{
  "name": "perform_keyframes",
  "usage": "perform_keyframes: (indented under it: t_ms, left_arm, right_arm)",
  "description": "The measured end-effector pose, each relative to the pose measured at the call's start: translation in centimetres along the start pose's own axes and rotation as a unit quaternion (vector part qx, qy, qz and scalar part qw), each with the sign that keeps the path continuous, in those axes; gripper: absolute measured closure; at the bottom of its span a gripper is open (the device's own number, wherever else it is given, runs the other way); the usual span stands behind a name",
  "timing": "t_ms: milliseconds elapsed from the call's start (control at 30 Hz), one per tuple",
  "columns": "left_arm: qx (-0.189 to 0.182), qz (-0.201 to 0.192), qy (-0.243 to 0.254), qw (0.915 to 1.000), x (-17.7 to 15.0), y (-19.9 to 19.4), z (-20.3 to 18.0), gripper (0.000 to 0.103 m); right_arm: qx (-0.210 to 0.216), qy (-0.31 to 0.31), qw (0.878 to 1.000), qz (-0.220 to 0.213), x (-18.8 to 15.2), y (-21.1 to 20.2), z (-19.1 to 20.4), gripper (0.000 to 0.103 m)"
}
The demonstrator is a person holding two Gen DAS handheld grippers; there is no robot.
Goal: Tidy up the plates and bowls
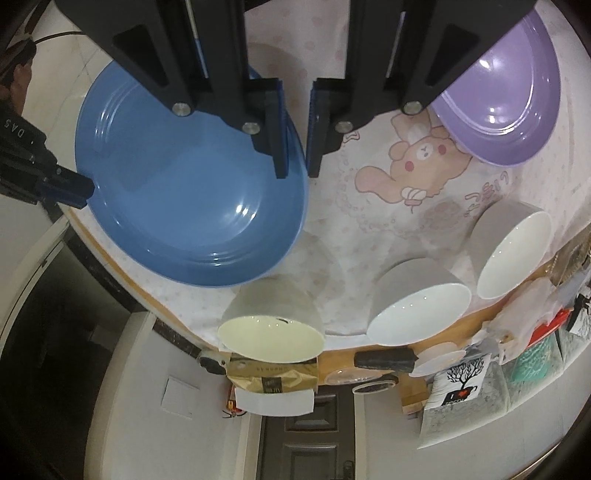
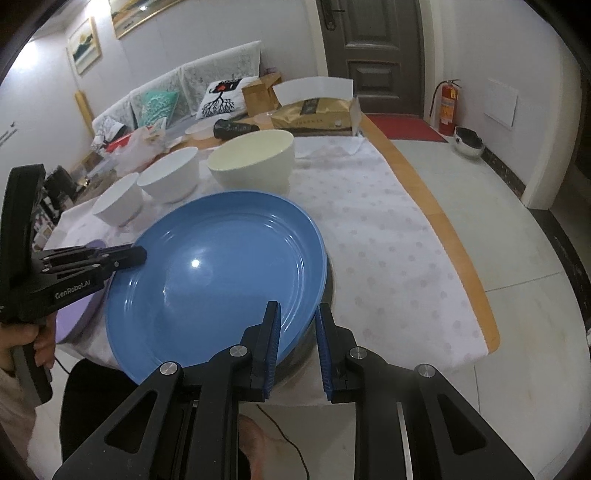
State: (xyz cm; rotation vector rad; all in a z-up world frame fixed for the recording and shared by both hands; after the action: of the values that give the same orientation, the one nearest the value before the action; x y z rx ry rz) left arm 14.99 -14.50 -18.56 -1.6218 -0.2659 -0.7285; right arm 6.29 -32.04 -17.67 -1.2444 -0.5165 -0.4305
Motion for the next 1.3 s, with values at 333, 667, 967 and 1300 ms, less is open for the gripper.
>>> perform_keyframes:
  t_ms: [333, 667, 967, 1300]
  left_arm:
    - [0.013, 0.007, 0.014, 0.9998, -0.1, 0.8, 0.0, 0.096]
    - [0.012, 0.009, 0.017, 0.9998, -0.1, 1.1, -0.1, 0.094]
    - [0.012, -0.002, 0.008, 0.9999, 0.1, 0.4, 0.3, 0.079]
    - [0.006, -0.024, -0.016, 0.9996, 0.4, -2.3, 2.0, 0.073]
  right_arm:
    - [0.001, 0.001, 1.0, 0.006, -0.2, 0.5, 0.1, 0.089]
    - [0.001, 0.013, 1.0, 0.018, -0.7, 1.0, -0.2, 0.087]
    - [-0.001, 0.018, 1.0, 0.014, -0.6, 0.6, -0.4, 0.086]
    - [-0.009, 0.009, 1.0, -0.006, 0.2, -1.4, 0.6, 0.082]
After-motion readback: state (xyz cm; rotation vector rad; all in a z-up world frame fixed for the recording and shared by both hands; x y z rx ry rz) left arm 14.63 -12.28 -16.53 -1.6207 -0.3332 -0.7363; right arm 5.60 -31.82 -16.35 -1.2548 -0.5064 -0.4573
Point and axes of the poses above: each gripper's, at about its wrist camera, not at the fingertips, and y roughly the way its jaws point, z to its left, x to its top, the point moved 7 cm from there along y, roughly the way its jaws point, and after that the axes turned 2 degrees about x, right-handed, at the moved point
